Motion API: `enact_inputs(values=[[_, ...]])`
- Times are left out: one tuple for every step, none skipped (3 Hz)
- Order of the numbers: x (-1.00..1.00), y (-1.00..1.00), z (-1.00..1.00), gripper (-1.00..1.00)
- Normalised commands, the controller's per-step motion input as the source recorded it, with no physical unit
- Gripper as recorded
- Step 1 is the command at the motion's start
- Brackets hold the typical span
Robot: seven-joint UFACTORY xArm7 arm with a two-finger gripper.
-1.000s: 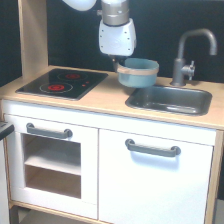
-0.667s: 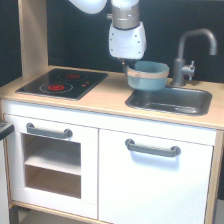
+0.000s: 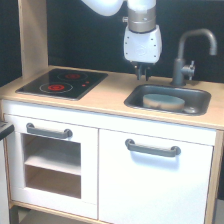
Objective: Place the pot in the sink
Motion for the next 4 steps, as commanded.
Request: enact_inputs(values=[[-0.35, 0.87, -0.11, 0.75], [0.22, 1.0, -0.66, 1.0], [0.01, 0.72, -0.11, 1.0], [-0.11, 0.86, -0.45, 1.0]])
